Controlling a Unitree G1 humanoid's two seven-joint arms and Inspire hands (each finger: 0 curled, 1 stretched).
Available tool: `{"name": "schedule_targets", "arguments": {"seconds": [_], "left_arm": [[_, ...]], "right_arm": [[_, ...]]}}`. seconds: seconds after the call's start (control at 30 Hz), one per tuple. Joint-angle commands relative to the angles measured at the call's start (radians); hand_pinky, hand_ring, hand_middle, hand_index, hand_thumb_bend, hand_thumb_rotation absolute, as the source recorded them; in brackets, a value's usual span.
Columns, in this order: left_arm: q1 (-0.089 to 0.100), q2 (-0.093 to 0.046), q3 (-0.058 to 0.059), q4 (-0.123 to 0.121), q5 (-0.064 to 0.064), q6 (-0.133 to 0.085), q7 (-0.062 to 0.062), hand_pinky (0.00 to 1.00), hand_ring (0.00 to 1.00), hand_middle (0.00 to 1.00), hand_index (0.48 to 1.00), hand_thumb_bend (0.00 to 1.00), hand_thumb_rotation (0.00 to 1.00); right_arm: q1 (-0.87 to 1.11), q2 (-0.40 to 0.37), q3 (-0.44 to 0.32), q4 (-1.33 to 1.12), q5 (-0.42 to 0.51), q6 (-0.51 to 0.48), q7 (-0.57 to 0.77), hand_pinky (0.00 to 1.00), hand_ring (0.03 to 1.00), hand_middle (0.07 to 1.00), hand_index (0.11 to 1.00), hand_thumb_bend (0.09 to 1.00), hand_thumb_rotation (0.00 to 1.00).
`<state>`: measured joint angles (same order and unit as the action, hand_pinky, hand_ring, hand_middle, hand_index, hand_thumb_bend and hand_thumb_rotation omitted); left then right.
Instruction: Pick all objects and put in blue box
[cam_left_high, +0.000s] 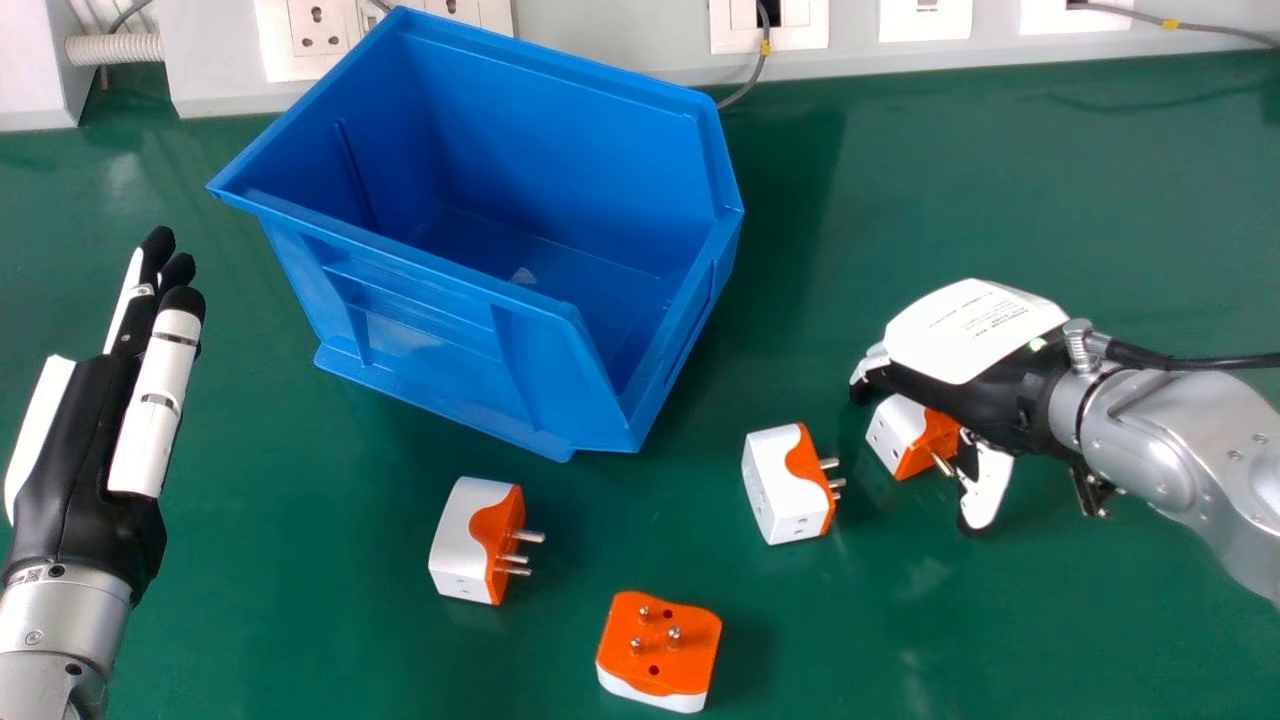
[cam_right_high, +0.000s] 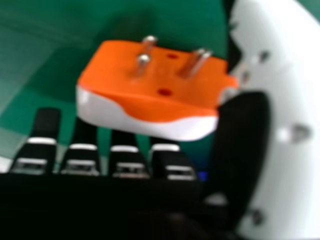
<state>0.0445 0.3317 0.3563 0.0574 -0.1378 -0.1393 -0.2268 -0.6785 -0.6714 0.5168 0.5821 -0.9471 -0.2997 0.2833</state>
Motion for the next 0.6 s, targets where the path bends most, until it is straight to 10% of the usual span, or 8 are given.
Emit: {"name": "schedule_targets", "arguments": {"seconds": [0.0, 0.57], "left_arm": [[0.007, 0.015, 0.003, -0.026, 0.001, -0.003, 0.004, 0.99, 1.00, 1.00, 1.000, 0.29, 1.00], [0.008, 0.020, 0.006, -0.023, 0.004, -0.002, 0.005, 0.99, 1.00, 1.00, 1.000, 0.30, 1.00]], "right_arm": [[-0.035, -0.008, -0.002, -0.001, -0.002, -0.008, -0.023, 0.81, 0.887, 0.882, 0.809, 0.617, 0.00], [-0.043, -0.012, 0.007, 0.024, -0.001, -0.029, -0.045, 0.78, 0.875, 0.865, 0.790, 0.594, 0.00]]}}
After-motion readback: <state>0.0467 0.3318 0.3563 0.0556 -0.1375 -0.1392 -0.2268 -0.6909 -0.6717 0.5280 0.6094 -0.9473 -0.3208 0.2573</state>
